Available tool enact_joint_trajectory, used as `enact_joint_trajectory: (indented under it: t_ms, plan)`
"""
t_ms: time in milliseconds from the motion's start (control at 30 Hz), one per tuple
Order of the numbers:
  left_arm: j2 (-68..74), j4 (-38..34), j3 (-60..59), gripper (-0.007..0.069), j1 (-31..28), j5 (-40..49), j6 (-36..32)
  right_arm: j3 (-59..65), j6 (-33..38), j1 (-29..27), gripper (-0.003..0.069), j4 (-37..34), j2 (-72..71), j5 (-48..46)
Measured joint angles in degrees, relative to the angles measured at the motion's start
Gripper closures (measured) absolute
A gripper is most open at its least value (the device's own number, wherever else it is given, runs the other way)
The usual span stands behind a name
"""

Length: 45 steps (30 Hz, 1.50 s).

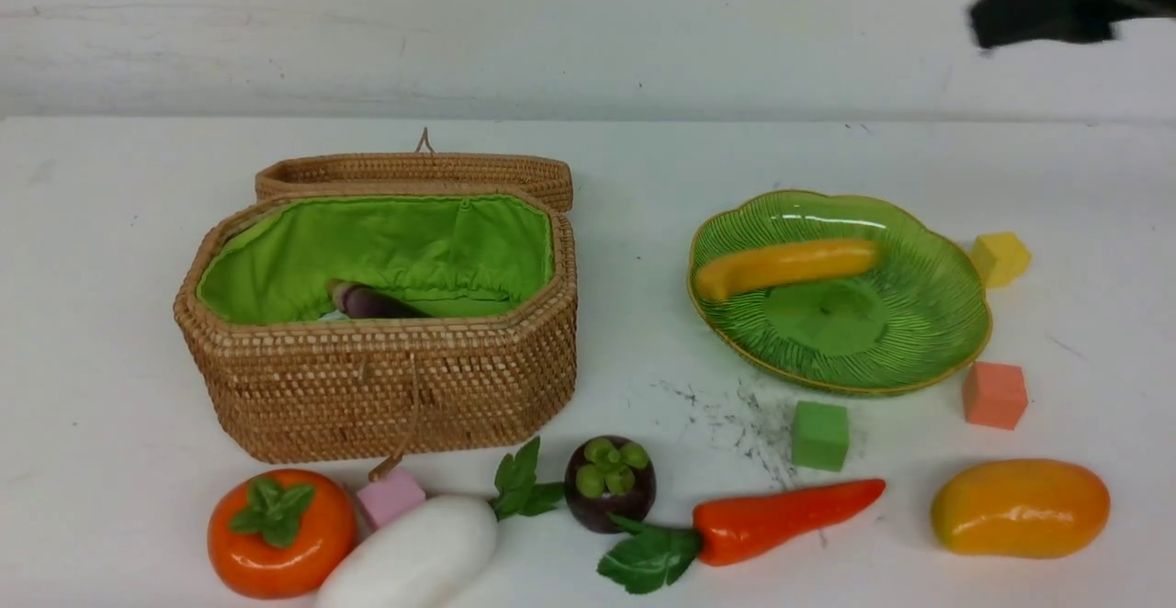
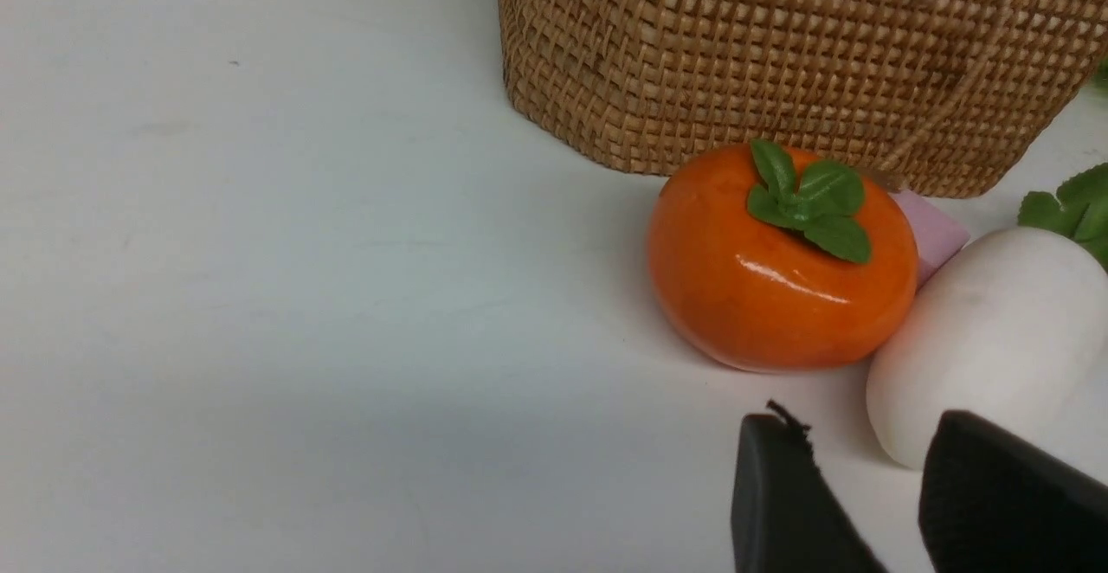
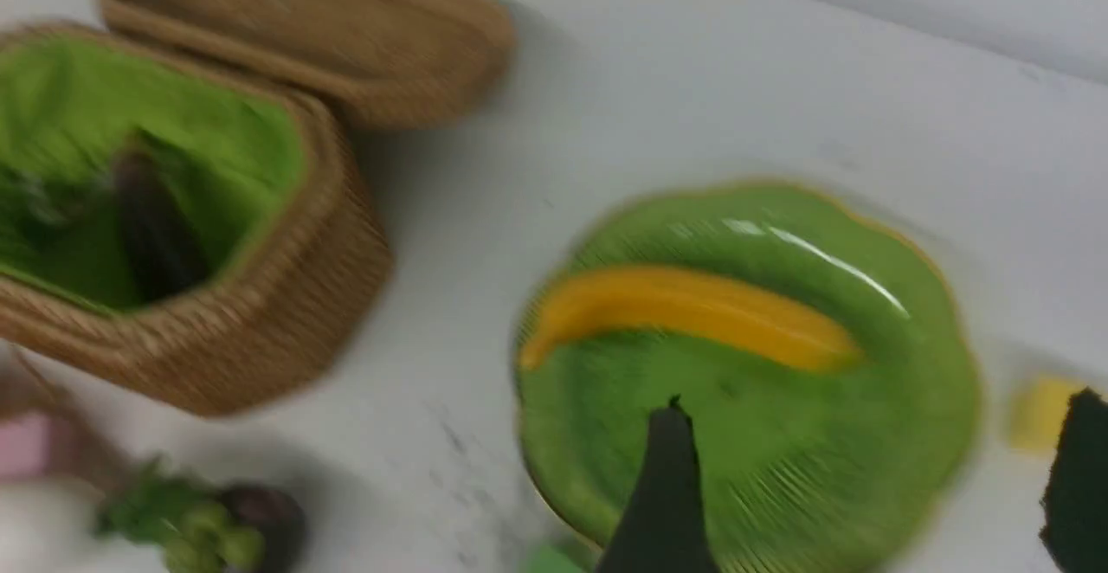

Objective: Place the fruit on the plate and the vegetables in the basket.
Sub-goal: Use the right arm to grab a mango and put it into the right plate

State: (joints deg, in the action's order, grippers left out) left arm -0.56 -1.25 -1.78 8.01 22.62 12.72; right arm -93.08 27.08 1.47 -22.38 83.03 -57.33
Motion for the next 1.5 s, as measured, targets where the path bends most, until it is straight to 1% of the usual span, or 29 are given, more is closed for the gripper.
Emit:
enact_joint_trajectory:
  t_ms: [67,167,233,300,367,433,467,500,567,633,667,700,733,767,800,867,900,933,1033,1067,1133,1267,1367,1467,1500]
  plan:
    - [0.0,0.0,0.0,0.0386,0.0,0.0,0.0,1.63,-1.8,0.0,0.0102,2.83,-2.0,-0.4]
    - [0.0,0.0,0.0,0.0386,0.0,0.0,0.0,9.46,-5.14,0.0,0.0102,7.86,-5.89,-0.74]
    - [0.0,0.0,0.0,0.0386,0.0,0.0,0.0,12.73,-5.8,0.0,0.0102,8.6,-6.56,-0.75]
    - [0.0,0.0,0.0,0.0386,0.0,0.0,0.0,20.83,-6.58,0.0,0.0102,9.15,-6.89,-0.27]
    - [0.0,0.0,0.0,0.0386,0.0,0.0,0.0,23.72,-6.57,0.0,0.0102,9.29,-6.76,0.58]
    - [0.0,0.0,0.0,0.0386,0.0,0.0,0.0,31.1,-6.21,0.0,0.0102,9.72,-6.14,3.8]
    - [0.0,0.0,0.0,0.0386,0.0,0.0,0.0,32.36,-5.28,0.0,0.0102,9.84,-5.98,5.03]
    - [0.0,0.0,0.0,0.0386,0.0,0.0,0.0,34.27,-2.53,0.0,0.0102,10.19,-5.81,6.38]
    - [0.0,0.0,0.0,0.0386,0.0,0.0,0.0,37.44,6.91,0.0,0.0102,11.24,-5.54,8.78]
    - [0.0,0.0,0.0,0.0386,0.0,0.0,0.0,38.92,13.61,0.0,0.0102,12.3,-5.26,10.27]
    - [0.0,0.0,0.0,0.0386,0.0,0.0,0.0,40.45,21.72,0.0,0.0102,12.87,-4.86,11.86]
    - [0.0,0.0,0.0,0.0386,0.0,0.0,0.0,41.08,26.03,0.0,0.0102,12.94,-4.41,12.35]
    - [0.0,0.0,0.0,0.0386,0.0,0.0,0.0,41.18,26.8,0.0,0.0102,12.94,-4.32,12.44]
    - [0.0,0.0,0.0,0.0386,0.0,0.0,0.0,41.61,32.35,0.0,0.0102,12.3,-3.23,13.11]
    - [0.0,0.0,0.0,0.0386,0.0,0.0,0.0,41.61,36.01,0.0,0.0102,11.37,-2.18,13.75]
    - [0.0,0.0,0.0,0.0386,0.0,0.0,0.0,41.61,38.99,0.0,0.0102,10.35,-1.3,14.58]
    - [0.0,0.0,0.0,0.0386,0.0,0.0,0.0,41.61,43.59,0.0,0.0102,8.77,0.22,16.16]
    - [0.0,0.0,0.0,0.0386,0.0,0.0,0.0,41.61,46.49,0.0,0.0102,7.56,1.32,17.23]
    - [0.0,0.0,0.0,0.0386,0.0,0.0,0.0,41.61,51.76,0.0,0.0102,5.21,3.54,18.19]
    - [0.0,0.0,0.0,0.0386,0.0,0.0,0.0,41.61,51.76,0.0,0.0102,5.14,3.54,18.19]
    - [0.0,0.0,0.0,0.0386,0.0,0.0,0.0,41.61,54.16,0.0,0.0102,4.86,5.95,18.13]
    - [0.0,0.0,0.0,0.0386,0.0,0.0,0.0,41.54,54.79,0.0,0.0102,5.38,8.22,19.34]
    - [0.0,0.0,0.0,0.0386,0.0,0.0,0.0,41.04,54.85,0.0,0.0104,4.34,9.63,19.66]
    - [0.0,0.0,0.0,0.0386,0.0,0.0,0.0,40.87,54.85,0.0,0.0125,3.4,9.94,19.66]
    - [0.0,0.0,0.0,0.0386,0.0,0.0,0.0,40.73,54.85,0.0,0.0141,3.21,9.94,19.42]
